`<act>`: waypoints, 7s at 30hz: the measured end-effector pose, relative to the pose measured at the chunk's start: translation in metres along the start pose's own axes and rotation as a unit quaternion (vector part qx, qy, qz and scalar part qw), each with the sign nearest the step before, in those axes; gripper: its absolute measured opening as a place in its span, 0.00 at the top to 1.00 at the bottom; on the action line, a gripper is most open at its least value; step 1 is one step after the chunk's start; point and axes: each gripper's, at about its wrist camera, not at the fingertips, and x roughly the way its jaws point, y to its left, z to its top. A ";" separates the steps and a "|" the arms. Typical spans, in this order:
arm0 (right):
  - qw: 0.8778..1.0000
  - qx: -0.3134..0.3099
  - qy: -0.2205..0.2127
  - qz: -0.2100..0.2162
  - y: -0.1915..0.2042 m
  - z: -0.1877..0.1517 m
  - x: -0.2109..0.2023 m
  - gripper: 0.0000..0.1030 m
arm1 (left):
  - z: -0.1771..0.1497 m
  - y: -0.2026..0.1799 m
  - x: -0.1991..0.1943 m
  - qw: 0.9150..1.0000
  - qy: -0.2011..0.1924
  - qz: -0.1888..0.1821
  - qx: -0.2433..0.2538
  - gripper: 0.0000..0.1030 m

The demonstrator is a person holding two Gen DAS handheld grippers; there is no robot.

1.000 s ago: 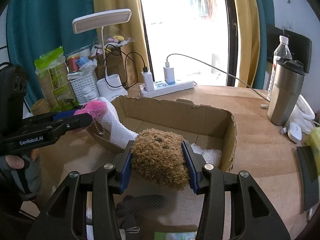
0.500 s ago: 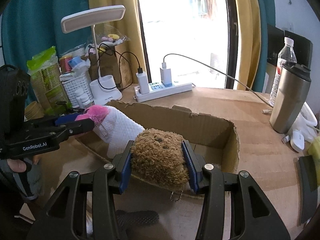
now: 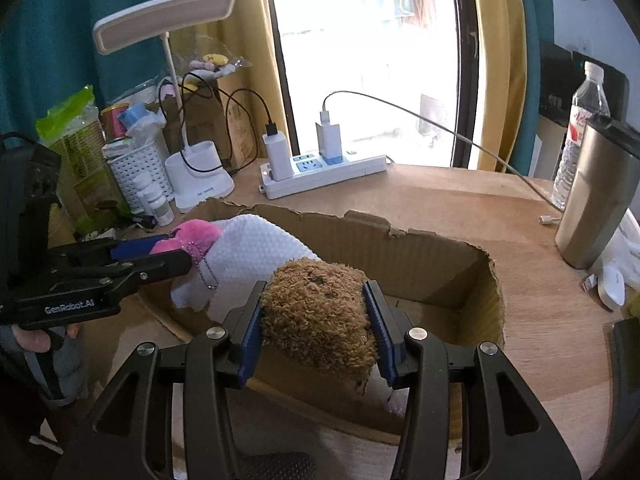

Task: Organize soft objects
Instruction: 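Open both grippers to release the plush and teddy bear in the box, then move the left gripper to the cotton swab bag while the right approaches the tissue pack, then grasp the cotton swab bag with the left gripper while the right grasps the tissue pack, then carry the swab bag and tissue pack with both grippers over the box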

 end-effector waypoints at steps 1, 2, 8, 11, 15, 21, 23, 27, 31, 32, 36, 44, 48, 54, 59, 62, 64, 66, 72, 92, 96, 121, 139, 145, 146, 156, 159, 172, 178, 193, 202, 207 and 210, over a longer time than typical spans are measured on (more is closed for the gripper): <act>1.000 0.001 0.003 -0.001 0.000 0.000 0.002 0.52 | 0.000 -0.001 0.001 1.000 0.000 0.000 0.003 0.50; 1.000 0.002 0.004 -0.003 -0.001 0.000 0.004 0.52 | 0.000 -0.002 0.001 1.000 0.000 0.000 0.004 0.49; 1.000 0.006 0.007 -0.006 -0.002 0.002 0.008 0.45 | 0.001 -0.004 0.003 1.000 0.002 0.003 0.010 0.48; 1.000 0.007 0.005 -0.008 -0.001 0.002 0.007 0.38 | 0.001 -0.004 0.002 1.000 0.002 -0.002 0.009 0.41; 1.000 0.010 0.002 -0.009 -0.002 0.002 0.004 0.35 | 0.001 -0.005 -0.004 1.000 -0.005 -0.002 0.008 0.38; 1.000 0.009 -0.004 -0.011 0.001 0.001 -0.004 0.35 | -0.001 -0.008 -0.015 1.000 -0.013 0.001 0.007 0.37; 1.000 0.007 -0.008 -0.011 0.003 0.001 -0.009 0.35 | -0.002 -0.009 -0.019 1.000 -0.016 0.001 0.009 0.36; 1.000 0.005 -0.013 -0.012 0.006 -0.001 -0.017 0.35 | -0.005 -0.014 -0.028 1.000 -0.020 0.001 0.012 0.36; 1.000 0.004 -0.018 -0.013 0.008 -0.003 -0.025 0.35 | -0.008 -0.017 -0.036 1.000 -0.026 0.002 0.014 0.36; 1.000 0.004 -0.019 -0.013 0.009 -0.003 -0.026 0.35 | -0.008 -0.018 -0.038 1.000 -0.028 0.002 0.014 0.36; 1.000 0.003 -0.024 -0.015 0.011 -0.006 -0.034 0.35 | -0.012 -0.021 -0.046 0.999 -0.030 0.002 0.014 0.36; 0.999 0.002 -0.031 -0.019 0.016 -0.011 -0.048 0.34 | -0.020 -0.030 -0.059 0.999 -0.035 0.001 0.018 0.36; 0.999 0.001 -0.034 -0.022 0.018 -0.016 -0.056 0.33 | -0.025 -0.034 -0.065 0.999 -0.038 -0.001 0.019 0.36; 0.999 -0.001 -0.038 -0.027 0.021 -0.025 -0.069 0.30 | -0.034 -0.041 -0.075 0.999 -0.042 -0.004 0.022 0.36; 0.999 0.000 -0.041 -0.030 0.024 -0.033 -0.079 0.28 | -0.042 -0.046 -0.085 0.999 -0.045 -0.005 0.024 0.36; 0.999 0.000 -0.042 -0.031 0.026 -0.038 -0.086 0.28 | -0.048 -0.048 -0.091 0.999 -0.047 -0.005 0.024 0.36; 0.999 -0.001 -0.042 -0.032 0.027 -0.042 -0.089 0.28 | -0.052 -0.050 -0.094 0.999 -0.047 -0.005 0.024 0.36; 0.999 -0.001 -0.042 -0.033 0.028 -0.046 -0.093 0.28 | -0.057 -0.052 -0.096 0.999 -0.047 -0.006 0.024 0.36; 0.999 0.001 -0.040 -0.035 0.030 -0.059 -0.101 0.28 | -0.072 -0.058 -0.102 0.999 -0.044 -0.008 0.026 0.36; 0.998 0.017 -0.005 -0.053 0.025 -0.112 -0.110 0.28 | -0.122 -0.067 -0.097 0.999 0.000 0.016 0.038 0.36; 0.998 0.023 0.005 -0.058 0.018 -0.121 -0.108 0.28 | -0.132 -0.065 -0.088 0.999 0.019 0.014 0.029 0.36; 0.997 0.043 0.049 -0.048 -0.005 -0.136 -0.076 0.19 | -0.137 -0.083 -0.044 0.994 0.090 0.021 0.055 0.19; 0.998 0.033 0.040 -0.042 0.000 -0.124 -0.079 0.33 | -0.135 -0.079 -0.054 0.996 0.075 0.006 0.044 0.29; 0.998 0.027 0.028 -0.039 0.003 -0.112 -0.083 0.33 | -0.124 -0.077 -0.063 0.997 0.061 0.005 0.040 0.29; 0.999 0.026 0.024 -0.039 0.003 -0.109 -0.084 0.33 | -0.121 -0.076 -0.064 0.997 0.059 0.005 0.039 0.29; 0.999 0.018 0.009 -0.040 0.006 -0.089 -0.088 0.33 | -0.096 -0.066 -0.076 0.999 0.035 0.006 0.033 0.29; 0.999 0.017 0.003 -0.041 0.006 -0.083 -0.089 0.33 | -0.088 -0.065 -0.078 0.999 0.029 0.005 0.036 0.29; 0.999 0.004 -0.013 -0.048 0.010 -0.061 -0.093 0.33 | -0.063 -0.061 -0.092 0.999 -0.003 -0.014 0.035 0.29; 0.999 0.002 -0.020 -0.050 0.010 -0.050 -0.093 0.33 | -0.052 -0.061 -0.094 0.999 -0.017 -0.019 0.040 0.29; 0.998 0.009 -0.030 -0.052 -0.003 -0.031 -0.079 0.33 | -0.029 -0.060 -0.079 0.998 -0.023 -0.028 0.049 0.29; 0.998 0.013 -0.031 -0.045 -0.014 -0.020 -0.063 0.33 | -0.017 -0.060 -0.058 0.999 -0.013 -0.026 0.046 0.29; 0.999 0.018 -0.029 -0.042 -0.022 -0.016 -0.052 0.33 | -0.011 -0.060 -0.045 0.999 -0.008 -0.024 0.045 0.29; 0.999 0.022 -0.028 -0.039 -0.028 -0.012 -0.047 0.33 | -0.007 -0.059 -0.036 0.999 -0.003 -0.023 0.044 0.29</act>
